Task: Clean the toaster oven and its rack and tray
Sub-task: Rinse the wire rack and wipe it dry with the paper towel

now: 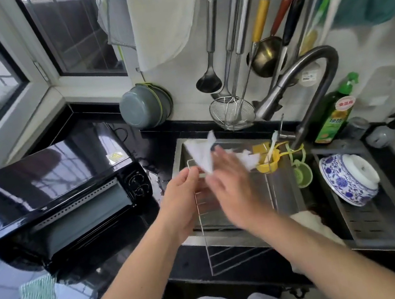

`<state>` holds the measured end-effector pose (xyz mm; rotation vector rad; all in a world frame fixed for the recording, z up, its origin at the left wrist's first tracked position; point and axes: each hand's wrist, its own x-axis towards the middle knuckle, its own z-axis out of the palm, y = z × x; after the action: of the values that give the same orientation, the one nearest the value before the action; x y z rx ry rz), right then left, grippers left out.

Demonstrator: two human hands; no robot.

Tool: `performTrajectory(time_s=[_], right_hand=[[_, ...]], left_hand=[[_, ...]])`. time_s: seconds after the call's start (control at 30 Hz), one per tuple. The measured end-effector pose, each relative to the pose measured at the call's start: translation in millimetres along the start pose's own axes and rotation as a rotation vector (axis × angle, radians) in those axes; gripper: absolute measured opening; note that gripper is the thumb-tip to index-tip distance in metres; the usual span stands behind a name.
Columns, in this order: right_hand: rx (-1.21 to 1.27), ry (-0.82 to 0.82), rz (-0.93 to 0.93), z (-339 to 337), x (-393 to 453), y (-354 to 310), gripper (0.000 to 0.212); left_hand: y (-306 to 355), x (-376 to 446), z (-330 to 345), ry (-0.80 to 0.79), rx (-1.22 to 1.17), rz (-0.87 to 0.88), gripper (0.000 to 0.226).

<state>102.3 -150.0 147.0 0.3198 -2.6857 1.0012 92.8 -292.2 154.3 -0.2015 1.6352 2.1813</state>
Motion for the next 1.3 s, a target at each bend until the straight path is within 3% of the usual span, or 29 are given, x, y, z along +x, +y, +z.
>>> performTrajectory(time_s=[0.1, 0.17, 0.27, 0.37, 0.47, 0.63, 0.8, 0.87, 0.97, 1.07, 1.17, 1.3], right_hand=[[-0.034, -0.041, -0.205, 38, -20, -9, 0.048], [-0.153, -0.12, -0.333, 28, -31, 0, 0.044], [-0.325, -0.153, -0.439, 3, -45, 35, 0.038], [-0.403, -0.106, -0.245, -26, -36, 63, 0.028], [-0.441, -0.101, -0.123, -34, -25, 54, 0.032], [-0.402, -0.047, -0.316, -11, -29, 18, 0.009], [-0.289, 0.439, 0.103, -69, -6, 44, 0.016], [-0.302, 0.424, 0.214, -102, 7, 54, 0.029], [-0.316, 0.223, 0.405, -125, 27, 69, 0.046], [-0.063, 0.149, 0.532, -128, 33, 89, 0.046], [0.443, 0.062, 0.663, -122, 36, 87, 0.031], [1.053, -0.304, 0.755, -91, 37, 61, 0.033]], left_hand=[[5, 4, 5, 0.115, -0.463, -0.051, 0.037], [11, 3, -3, 0.107, -0.608, -0.03, 0.043], [11, 5, -17, 0.238, -0.49, -0.03, 0.028], [3, 3, -18, 0.248, -0.456, -0.013, 0.031], [-5, 0, -11, 0.24, -0.453, -0.018, 0.032], [-2, 0, -8, 0.244, -0.515, 0.004, 0.029], [-4, -1, -36, 0.347, -0.59, 0.03, 0.033], [-8, -1, -46, 0.377, -0.633, 0.027, 0.032], [-14, -1, -54, 0.39, -0.686, 0.012, 0.033], [-16, -1, -58, 0.357, -0.697, 0.005, 0.037], [-15, -2, -60, 0.314, -0.663, -0.011, 0.04], [-9, 1, -54, 0.245, -0.581, -0.065, 0.037]])
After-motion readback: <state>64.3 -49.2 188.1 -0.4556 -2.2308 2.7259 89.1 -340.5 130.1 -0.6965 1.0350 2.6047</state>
